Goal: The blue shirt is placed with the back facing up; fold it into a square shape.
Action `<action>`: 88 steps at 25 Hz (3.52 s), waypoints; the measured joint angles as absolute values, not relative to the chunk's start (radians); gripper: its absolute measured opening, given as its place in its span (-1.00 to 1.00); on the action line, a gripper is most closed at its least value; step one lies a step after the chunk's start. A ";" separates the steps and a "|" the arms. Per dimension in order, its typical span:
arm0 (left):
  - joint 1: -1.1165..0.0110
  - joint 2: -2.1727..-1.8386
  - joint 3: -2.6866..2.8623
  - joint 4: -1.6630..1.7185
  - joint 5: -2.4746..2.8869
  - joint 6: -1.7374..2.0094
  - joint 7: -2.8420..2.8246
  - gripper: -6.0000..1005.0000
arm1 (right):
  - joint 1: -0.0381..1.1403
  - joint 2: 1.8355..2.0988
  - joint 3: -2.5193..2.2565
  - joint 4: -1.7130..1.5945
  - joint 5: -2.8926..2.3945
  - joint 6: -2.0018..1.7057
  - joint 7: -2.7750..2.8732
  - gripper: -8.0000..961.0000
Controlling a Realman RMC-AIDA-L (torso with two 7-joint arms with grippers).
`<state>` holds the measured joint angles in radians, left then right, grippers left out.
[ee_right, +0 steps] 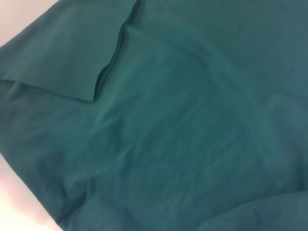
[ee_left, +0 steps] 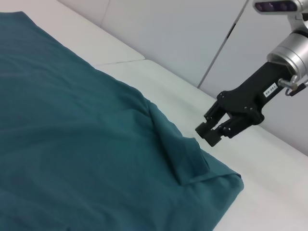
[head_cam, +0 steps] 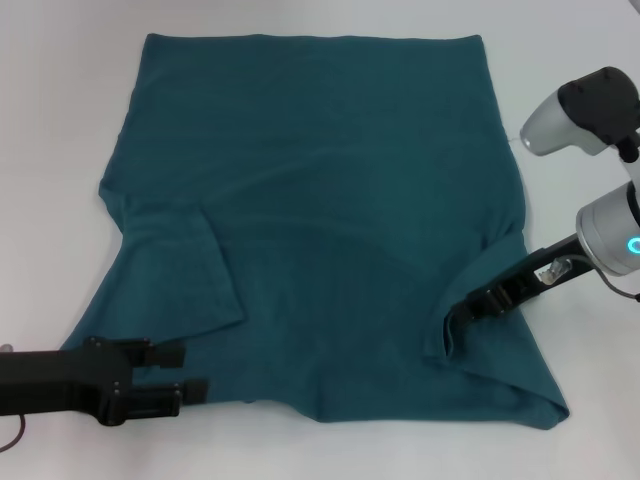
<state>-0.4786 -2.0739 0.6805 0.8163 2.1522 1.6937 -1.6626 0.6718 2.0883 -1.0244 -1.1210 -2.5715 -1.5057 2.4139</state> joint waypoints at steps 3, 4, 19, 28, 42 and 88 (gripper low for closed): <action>-0.479 -2.074 0.681 0.816 2.152 1.694 -1.662 0.39 | 0.667 2.088 -1.006 -1.126 -2.570 -1.510 2.418 -0.62; -0.479 -2.074 0.681 0.815 2.152 1.693 -1.662 0.39 | 0.665 2.087 -0.999 -1.128 -2.571 -1.509 2.426 -0.54; -0.485 -2.079 0.681 0.814 2.152 1.693 -1.661 0.39 | 0.595 2.071 -0.822 -1.062 -2.579 -1.308 2.478 0.36; -0.486 -2.082 0.683 0.814 2.152 1.693 -1.662 0.39 | 0.594 2.062 -0.818 -0.994 -2.618 -1.214 2.479 0.34; -0.485 -2.082 0.683 0.813 2.152 1.692 -1.661 0.39 | 0.621 2.072 -0.827 -0.915 -2.629 -1.133 2.444 0.34; -0.488 -2.083 0.683 0.811 2.152 1.692 -1.667 0.39 | 0.664 2.072 -0.866 -0.779 -2.636 -1.021 2.424 -0.23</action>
